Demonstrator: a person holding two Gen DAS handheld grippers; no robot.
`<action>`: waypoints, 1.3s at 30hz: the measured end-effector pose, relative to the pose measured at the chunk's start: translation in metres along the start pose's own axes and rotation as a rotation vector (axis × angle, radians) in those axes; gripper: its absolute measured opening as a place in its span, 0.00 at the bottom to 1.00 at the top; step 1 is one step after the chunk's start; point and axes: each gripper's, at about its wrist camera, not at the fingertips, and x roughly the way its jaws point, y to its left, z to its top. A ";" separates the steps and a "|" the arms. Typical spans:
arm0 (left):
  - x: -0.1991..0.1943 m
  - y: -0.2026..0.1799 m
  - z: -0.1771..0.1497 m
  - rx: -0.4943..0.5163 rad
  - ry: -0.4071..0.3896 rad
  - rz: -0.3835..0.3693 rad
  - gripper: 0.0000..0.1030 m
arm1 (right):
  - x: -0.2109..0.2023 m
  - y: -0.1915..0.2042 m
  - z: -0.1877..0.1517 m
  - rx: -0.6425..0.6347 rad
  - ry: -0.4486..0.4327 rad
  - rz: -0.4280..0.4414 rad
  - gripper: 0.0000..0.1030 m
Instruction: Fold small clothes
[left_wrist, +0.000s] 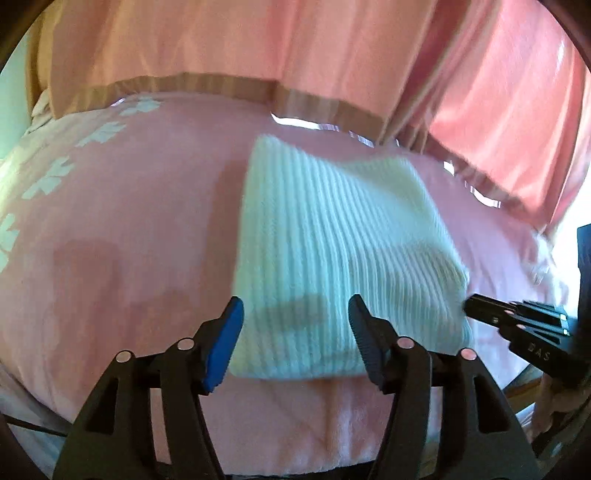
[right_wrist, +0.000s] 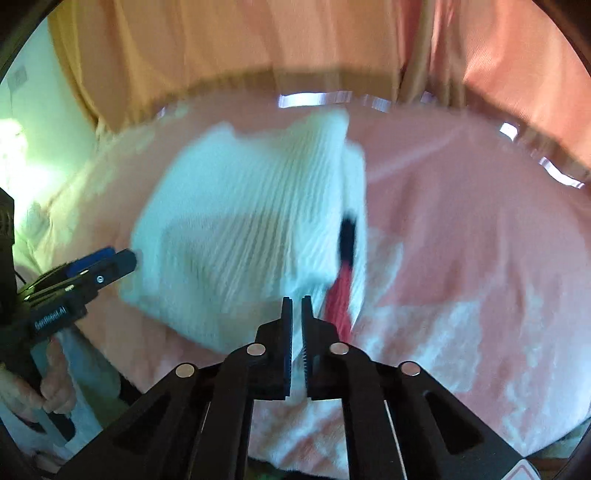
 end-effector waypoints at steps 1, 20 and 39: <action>-0.003 0.003 0.007 -0.008 -0.010 0.010 0.58 | -0.007 0.002 0.011 -0.006 -0.031 0.010 0.05; 0.063 0.002 0.060 0.036 0.009 0.096 0.67 | 0.062 0.038 0.108 -0.102 -0.010 0.119 0.00; 0.045 0.026 0.044 0.046 0.036 0.181 0.67 | 0.070 0.008 0.041 -0.073 0.119 -0.048 0.00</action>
